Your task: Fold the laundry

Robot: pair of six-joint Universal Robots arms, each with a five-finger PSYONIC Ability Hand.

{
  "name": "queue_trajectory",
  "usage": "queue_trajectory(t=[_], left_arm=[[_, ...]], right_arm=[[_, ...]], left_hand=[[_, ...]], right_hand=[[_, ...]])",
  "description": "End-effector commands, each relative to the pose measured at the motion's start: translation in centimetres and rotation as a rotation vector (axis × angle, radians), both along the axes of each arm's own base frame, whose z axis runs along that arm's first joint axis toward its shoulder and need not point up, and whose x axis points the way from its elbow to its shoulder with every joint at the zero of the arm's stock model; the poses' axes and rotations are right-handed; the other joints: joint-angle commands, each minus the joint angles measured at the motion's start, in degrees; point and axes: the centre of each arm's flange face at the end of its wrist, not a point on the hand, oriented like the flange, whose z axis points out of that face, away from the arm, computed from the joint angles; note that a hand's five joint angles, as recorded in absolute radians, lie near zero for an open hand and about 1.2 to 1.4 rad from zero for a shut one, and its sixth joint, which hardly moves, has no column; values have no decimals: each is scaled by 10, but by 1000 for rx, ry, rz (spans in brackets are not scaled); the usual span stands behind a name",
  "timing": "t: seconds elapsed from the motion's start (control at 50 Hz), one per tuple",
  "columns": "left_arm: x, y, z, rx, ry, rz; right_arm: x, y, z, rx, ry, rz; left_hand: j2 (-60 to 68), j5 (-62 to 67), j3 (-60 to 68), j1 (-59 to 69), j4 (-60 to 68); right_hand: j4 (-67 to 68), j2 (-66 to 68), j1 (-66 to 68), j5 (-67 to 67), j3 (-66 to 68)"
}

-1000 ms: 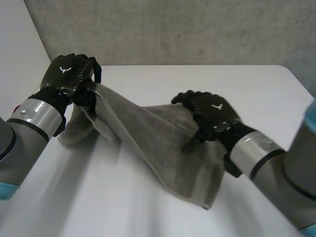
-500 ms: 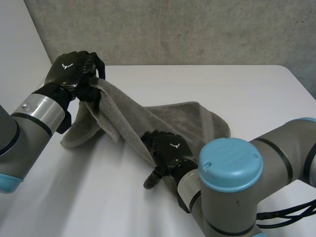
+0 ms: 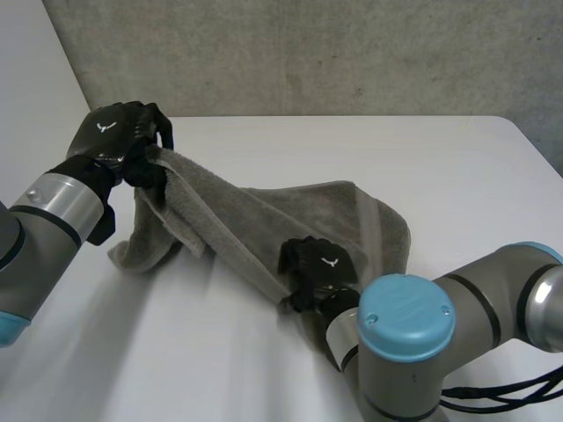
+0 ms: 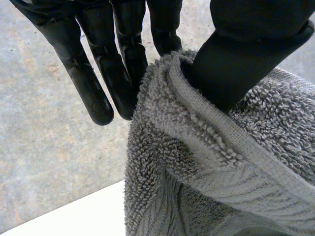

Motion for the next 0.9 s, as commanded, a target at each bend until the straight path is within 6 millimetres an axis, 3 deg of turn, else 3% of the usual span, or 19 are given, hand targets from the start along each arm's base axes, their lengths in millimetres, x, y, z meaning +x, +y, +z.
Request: queue_trajectory(t=[0.02, 0.28, 0.54, 0.66, 0.68, 0.72, 0.8, 0.84, 0.86, 0.9], left_arm=[[9, -7, 1, -1, 2, 32], [15, -11, 1, 8, 23, 50], [15, -11, 1, 10, 24, 51], [16, -12, 0, 11, 23, 53], [16, -12, 0, 11, 23, 53], [16, -12, 0, 11, 22, 53], [17, -12, 1, 10, 24, 54], [17, -12, 1, 10, 24, 54], [17, -12, 1, 10, 24, 54], [16, -12, 1, 8, 23, 51]], right_arm=[[-19, -17, -1, -25, 38, -57], [-46, -25, -3, 1, 73, -111], [-62, -8, -10, 71, 92, -52], [-70, -9, -10, 83, 95, -70], [-70, -11, -5, 72, 83, -69], [-69, -12, 4, 50, 61, -55], [-64, -15, 26, -1, 10, -14], [-64, -30, 50, -55, -31, 2], [-64, -30, 51, -55, -32, 2], [-63, -42, 71, -109, -20, 29]], left_hand=[[97, 120, 96, 110, 97], [97, 120, 96, 110, 97], [95, 118, 94, 108, 95], [95, 118, 94, 108, 95], [95, 118, 94, 108, 95], [95, 118, 94, 108, 95], [95, 118, 94, 108, 95], [95, 118, 94, 108, 95], [95, 118, 94, 108, 95], [95, 118, 94, 108, 95]], right_hand=[[32, 34, 33, 33, 31], [32, 34, 33, 33, 31], [36, 37, 37, 37, 34], [207, 209, 208, 208, 206], [336, 337, 336, 336, 334], [368, 369, 369, 369, 367], [368, 370, 369, 369, 367], [368, 370, 369, 369, 367], [368, 370, 369, 369, 367], [368, 370, 369, 369, 367]])
